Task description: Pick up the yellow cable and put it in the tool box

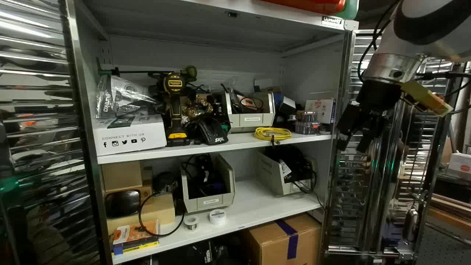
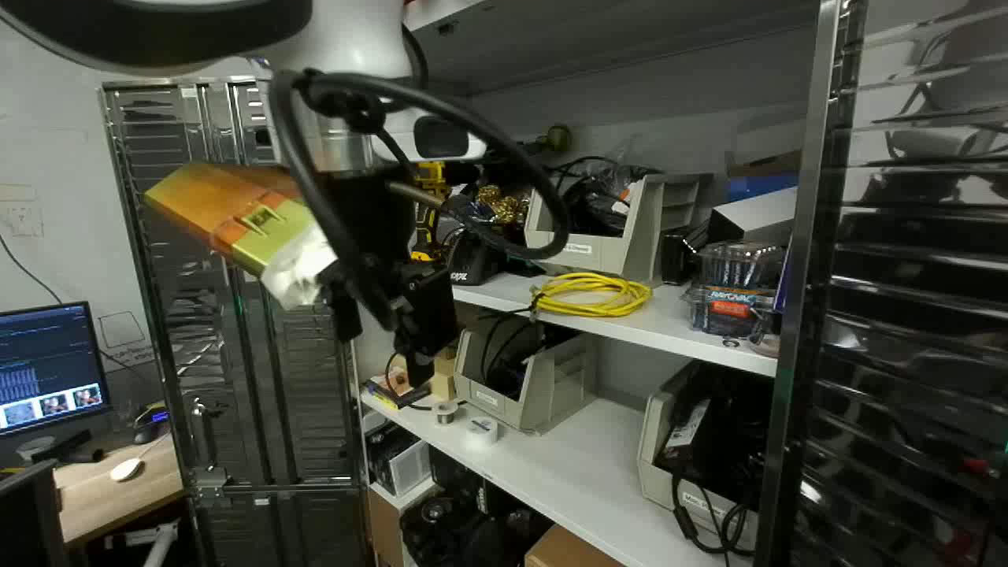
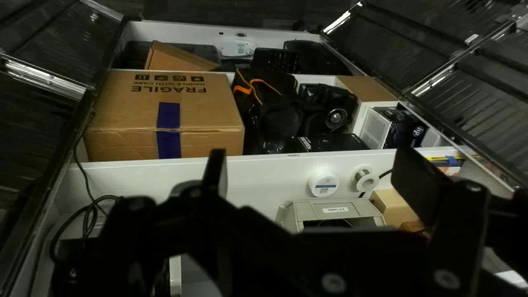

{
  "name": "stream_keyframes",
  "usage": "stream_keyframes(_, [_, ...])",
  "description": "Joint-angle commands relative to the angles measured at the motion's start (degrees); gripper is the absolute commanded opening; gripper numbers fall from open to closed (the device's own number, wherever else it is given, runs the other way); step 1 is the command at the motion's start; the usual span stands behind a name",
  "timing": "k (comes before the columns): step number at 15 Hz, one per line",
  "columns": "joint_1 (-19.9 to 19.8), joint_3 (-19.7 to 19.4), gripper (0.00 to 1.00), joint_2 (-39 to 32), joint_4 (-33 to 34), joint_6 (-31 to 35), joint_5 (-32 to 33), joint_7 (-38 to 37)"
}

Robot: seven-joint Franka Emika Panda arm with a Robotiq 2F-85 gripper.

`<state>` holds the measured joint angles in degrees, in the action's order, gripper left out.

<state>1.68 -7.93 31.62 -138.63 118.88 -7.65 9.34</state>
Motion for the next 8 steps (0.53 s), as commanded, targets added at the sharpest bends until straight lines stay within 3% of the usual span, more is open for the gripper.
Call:
stream_keyframes(1, [-0.8, 0.6, 1.00, 0.0, 0.4, -0.1, -0.4, 0.3])
stream_keyframes(8, [-0.8, 0.6, 1.00, 0.2, 0.9, -0.2, -0.4, 0.3])
